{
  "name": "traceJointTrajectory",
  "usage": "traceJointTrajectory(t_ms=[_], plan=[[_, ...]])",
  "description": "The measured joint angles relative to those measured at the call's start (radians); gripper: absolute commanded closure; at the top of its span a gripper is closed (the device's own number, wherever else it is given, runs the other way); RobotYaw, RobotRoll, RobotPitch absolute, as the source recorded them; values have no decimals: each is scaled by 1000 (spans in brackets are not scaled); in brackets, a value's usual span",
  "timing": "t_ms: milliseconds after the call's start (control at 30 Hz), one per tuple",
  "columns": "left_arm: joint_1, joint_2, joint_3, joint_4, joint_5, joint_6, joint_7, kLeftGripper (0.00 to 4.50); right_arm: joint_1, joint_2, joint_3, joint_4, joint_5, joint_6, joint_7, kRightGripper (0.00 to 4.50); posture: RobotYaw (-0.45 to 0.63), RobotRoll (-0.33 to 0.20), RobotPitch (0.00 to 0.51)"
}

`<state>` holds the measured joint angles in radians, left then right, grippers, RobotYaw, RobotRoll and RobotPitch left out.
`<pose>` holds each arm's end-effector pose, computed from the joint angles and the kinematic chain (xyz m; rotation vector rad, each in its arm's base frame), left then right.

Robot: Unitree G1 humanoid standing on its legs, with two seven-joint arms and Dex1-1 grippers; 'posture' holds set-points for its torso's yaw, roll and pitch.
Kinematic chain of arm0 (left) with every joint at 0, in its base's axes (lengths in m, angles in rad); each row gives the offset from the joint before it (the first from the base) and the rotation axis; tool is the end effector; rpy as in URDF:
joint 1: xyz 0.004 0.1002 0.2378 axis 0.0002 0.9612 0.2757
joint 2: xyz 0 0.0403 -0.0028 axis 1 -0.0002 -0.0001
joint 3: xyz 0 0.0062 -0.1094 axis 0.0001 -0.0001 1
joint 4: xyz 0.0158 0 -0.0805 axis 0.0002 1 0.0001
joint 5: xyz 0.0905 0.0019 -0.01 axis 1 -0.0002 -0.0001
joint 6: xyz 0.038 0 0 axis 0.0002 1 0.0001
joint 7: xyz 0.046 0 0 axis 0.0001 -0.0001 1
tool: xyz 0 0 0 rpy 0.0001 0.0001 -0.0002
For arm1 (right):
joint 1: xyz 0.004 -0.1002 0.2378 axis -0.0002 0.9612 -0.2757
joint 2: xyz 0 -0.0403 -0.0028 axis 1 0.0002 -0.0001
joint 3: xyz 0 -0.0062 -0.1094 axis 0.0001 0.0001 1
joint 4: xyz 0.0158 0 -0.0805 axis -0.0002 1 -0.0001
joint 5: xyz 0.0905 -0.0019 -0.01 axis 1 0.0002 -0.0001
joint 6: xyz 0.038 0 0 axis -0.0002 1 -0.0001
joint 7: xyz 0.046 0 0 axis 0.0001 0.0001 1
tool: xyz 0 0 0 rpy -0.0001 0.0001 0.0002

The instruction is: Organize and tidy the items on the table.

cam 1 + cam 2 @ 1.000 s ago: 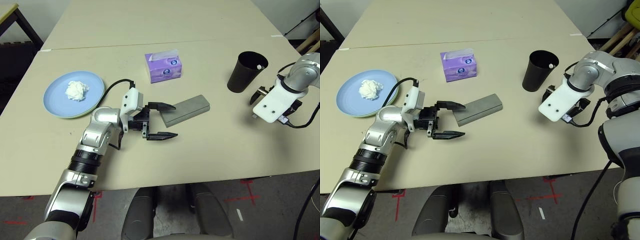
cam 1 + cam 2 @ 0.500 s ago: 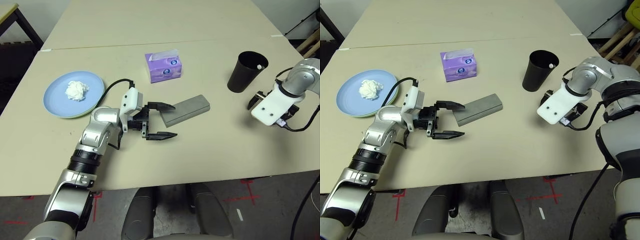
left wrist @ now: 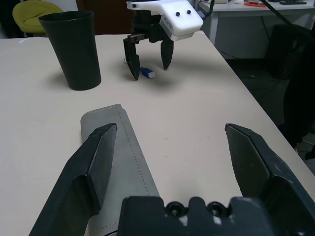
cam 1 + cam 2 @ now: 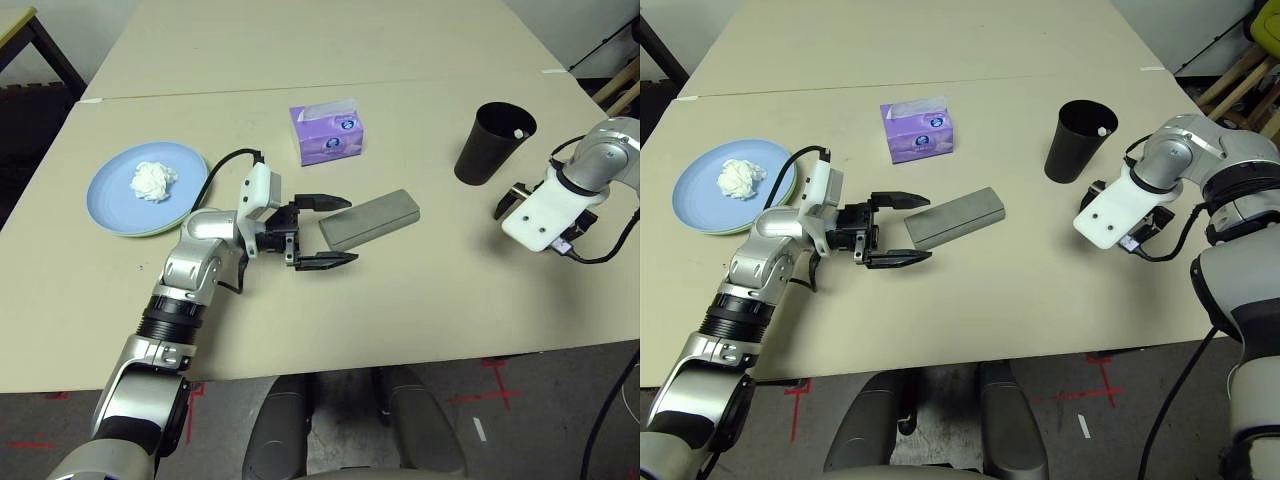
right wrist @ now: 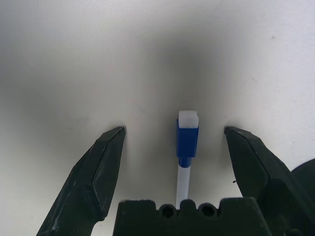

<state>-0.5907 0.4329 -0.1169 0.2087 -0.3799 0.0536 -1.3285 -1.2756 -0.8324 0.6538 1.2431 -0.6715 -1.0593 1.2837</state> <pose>0.2957 0.1876 0.1517 0.2711 -0.1812 -1.4810 0.3301 -0.2612 0.2387 -1.8709 0.6250 1.4984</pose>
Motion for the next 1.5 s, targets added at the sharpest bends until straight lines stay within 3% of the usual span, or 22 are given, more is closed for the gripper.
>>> traceJointTrajectory(t_ms=[233, 267, 333, 433, 633, 933, 1033, 1267, 1400, 1500], plan=[[0, 2, 0, 0, 0, 0, 0, 0, -2, -2, 13, -4, -47, 0, -59, 38, 82, 0, 235], [0, 3, 0, 0, 0, 0, 0, 0, -2, -1, 14, -4, -50, 0, -64, 198, 84, 0, 235], [0, 4, 0, 0, 0, 0, 0, 0, -2, 0, 15, -4, -60, 0, -79, 637, 85, 0, 235], [0, 5, 0, 0, 0, 0, 0, 0, -6, 3, 18, -4, -71, 3, -95, 1640, 90, 0, 232], [4, 9, -1, -2, 0, 0, 1, 0, -11, 9, 18, -4, -78, 3, -100, 3982, 90, 0, 231], [8, 5, -1, -6, -1, 0, 6, 0, -11, 9, 8, -2, -50, -8, -37, 4077, 72, 0, 214], [8, 4, -2, -6, -1, 0, 6, 0, -3, 9, -35, -3, 30, -18, 36, 4077, 65, 0, 208], [8, 0, -8, -5, -1, -1, 2, 0, 83, 20, -196, -147, 436, 153, 304, 4077, 41, 0, 202], [8, 0, -15, -1, -1, -7, -8, 0, 118, -23, -202, -345, 665, 428, 321, 4077, 33, 0, 199], [5, -2, -17, 6, -1, -10, -12, 0, 157, -68, -273, -535, 883, 779, 322, 4077, 24, 0, 193]])
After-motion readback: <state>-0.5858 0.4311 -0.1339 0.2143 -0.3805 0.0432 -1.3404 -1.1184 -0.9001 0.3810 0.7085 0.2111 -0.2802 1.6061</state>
